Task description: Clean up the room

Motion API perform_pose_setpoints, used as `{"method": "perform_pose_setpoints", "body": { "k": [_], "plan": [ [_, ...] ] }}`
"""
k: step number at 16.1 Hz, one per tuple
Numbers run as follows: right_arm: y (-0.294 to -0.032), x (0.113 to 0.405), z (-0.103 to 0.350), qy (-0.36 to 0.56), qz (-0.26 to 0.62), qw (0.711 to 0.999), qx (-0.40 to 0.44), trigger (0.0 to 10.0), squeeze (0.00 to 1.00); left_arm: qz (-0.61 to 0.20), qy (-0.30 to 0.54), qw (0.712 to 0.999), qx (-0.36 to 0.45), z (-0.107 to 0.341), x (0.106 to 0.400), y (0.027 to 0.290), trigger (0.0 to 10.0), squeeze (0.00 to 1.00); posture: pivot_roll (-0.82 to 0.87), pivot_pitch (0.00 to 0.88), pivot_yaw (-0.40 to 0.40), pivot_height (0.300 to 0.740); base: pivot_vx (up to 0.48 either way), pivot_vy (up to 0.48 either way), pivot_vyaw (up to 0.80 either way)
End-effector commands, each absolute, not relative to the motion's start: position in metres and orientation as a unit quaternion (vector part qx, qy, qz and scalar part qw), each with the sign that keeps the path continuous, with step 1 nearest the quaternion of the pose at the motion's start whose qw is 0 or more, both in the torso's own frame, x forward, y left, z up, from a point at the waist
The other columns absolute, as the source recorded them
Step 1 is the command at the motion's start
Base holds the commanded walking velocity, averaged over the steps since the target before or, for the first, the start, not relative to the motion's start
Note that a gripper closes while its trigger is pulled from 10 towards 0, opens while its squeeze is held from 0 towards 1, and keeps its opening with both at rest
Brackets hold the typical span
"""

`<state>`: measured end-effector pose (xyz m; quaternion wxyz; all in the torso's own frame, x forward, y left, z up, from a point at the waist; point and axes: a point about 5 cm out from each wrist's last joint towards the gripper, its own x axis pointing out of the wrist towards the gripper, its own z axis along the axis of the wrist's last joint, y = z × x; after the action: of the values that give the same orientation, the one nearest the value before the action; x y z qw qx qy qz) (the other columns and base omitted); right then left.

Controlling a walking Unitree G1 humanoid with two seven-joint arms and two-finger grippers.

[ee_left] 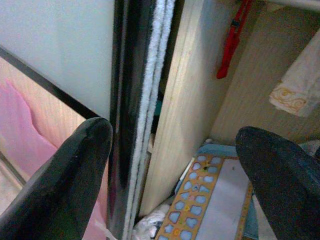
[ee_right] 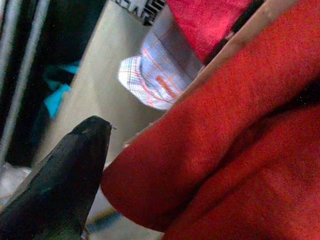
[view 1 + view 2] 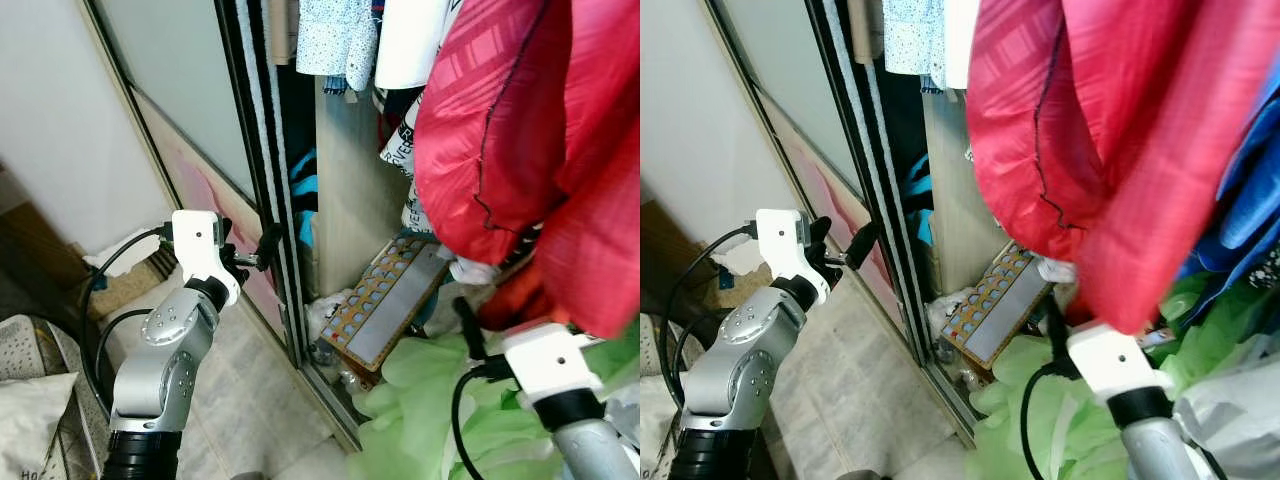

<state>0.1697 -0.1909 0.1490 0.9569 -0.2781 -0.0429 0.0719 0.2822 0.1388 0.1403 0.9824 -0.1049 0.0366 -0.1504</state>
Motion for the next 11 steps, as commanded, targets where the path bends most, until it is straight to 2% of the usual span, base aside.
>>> {"method": "perform_pose_setpoints", "body": {
  "k": [1,3,4,5,7,11],
  "plan": [
    [-0.185,0.184,0.147,-0.043,0.089,0.965,-0.241,10.0,0.0,-0.149,0.029,0.983,-0.104,0.142,0.284,0.14,10.0,0.0,-0.1,0.0,0.043,0.74,0.0,0.0,0.0],
    [-0.166,0.215,0.153,-0.059,0.102,0.977,-0.177,10.0,0.0,-0.138,0.025,0.984,-0.106,0.143,0.283,0.141,10.0,0.0,-0.08,0.0,0.047,0.74,0.0,0.0,0.0],
    [-0.159,0.22,0.155,-0.065,0.109,0.978,-0.164,10.0,0.0,-0.133,0.025,0.985,-0.103,0.142,0.282,0.142,10.0,0.0,-0.07,0.0,0.052,0.74,0.0,0.0,0.0],
    [-0.146,0.227,0.159,-0.076,0.12,0.979,-0.144,10.0,0.0,-0.123,0.024,0.988,-0.093,0.142,0.281,0.145,10.0,0.0,-0.04,0.0,0.054,0.74,0.0,0.0,0.8],
    [-0.138,0.229,0.158,-0.079,0.132,0.98,-0.13,10.0,0.0,-0.116,0.022,0.989,-0.085,0.144,0.281,0.149,10.0,0.0,-0.03,0.0,0.06,0.74,0.0,0.0,0.8],
    [-0.142,0.232,0.15,-0.051,0.132,0.983,-0.12,10.0,0.0,-0.098,0.019,0.992,-0.075,0.145,0.283,0.156,10.0,0.0,-0.02,0.0,0.057,0.74,0.0,0.0,0.8]
  ]
}}
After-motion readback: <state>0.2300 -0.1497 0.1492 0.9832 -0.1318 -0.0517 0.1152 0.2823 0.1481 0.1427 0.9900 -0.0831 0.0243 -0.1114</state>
